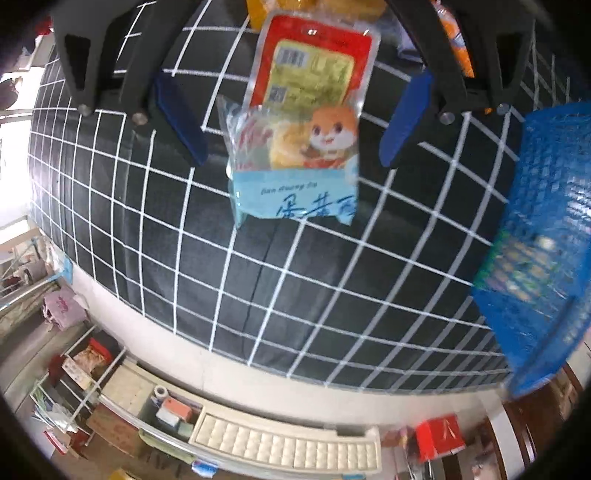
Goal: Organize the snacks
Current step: 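Carry both packs over the basket and release the red-and-blue pack from the right tool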
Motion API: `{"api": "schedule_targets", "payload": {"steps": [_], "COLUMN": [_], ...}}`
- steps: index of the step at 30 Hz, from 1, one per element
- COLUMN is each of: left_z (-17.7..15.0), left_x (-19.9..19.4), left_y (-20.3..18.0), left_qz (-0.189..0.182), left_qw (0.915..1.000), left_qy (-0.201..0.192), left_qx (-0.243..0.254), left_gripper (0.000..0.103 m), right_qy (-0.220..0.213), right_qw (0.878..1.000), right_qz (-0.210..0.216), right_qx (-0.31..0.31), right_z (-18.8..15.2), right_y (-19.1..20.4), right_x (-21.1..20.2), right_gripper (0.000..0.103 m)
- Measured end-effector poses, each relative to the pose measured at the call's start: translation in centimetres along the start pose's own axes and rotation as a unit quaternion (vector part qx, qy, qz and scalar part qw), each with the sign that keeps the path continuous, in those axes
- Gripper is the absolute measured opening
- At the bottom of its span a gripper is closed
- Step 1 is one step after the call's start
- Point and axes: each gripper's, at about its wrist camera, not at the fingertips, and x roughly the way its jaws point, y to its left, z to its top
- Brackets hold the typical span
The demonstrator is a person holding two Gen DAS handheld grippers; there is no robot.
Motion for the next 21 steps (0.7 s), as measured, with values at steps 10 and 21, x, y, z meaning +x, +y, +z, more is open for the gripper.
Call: {"api": "schedule_targets", "payload": {"steps": [10,21], "left_z": [-0.7,-2.0], "left_x": [2.0,-1.4], "left_y": [-1.0,-0.4], "left_qz": [-0.011,-0.031], "left_qw": [0.9998,0.9990], "left_qy": [0.008,-0.019], "left_qx": [0.013,0.024], "left_gripper": [0.065,0.065], "right_qy": [-0.003,-0.101], "right_qw": [1.000,0.993], "right_qz": [-0.019,0.009], "right_qx": [-0.018,-0.064], "right_z": [-0.2,-1.0], "right_y": [0.8,3.4], "right_x": [2.3,-7.7], "right_gripper": [0.070,0.070]}}
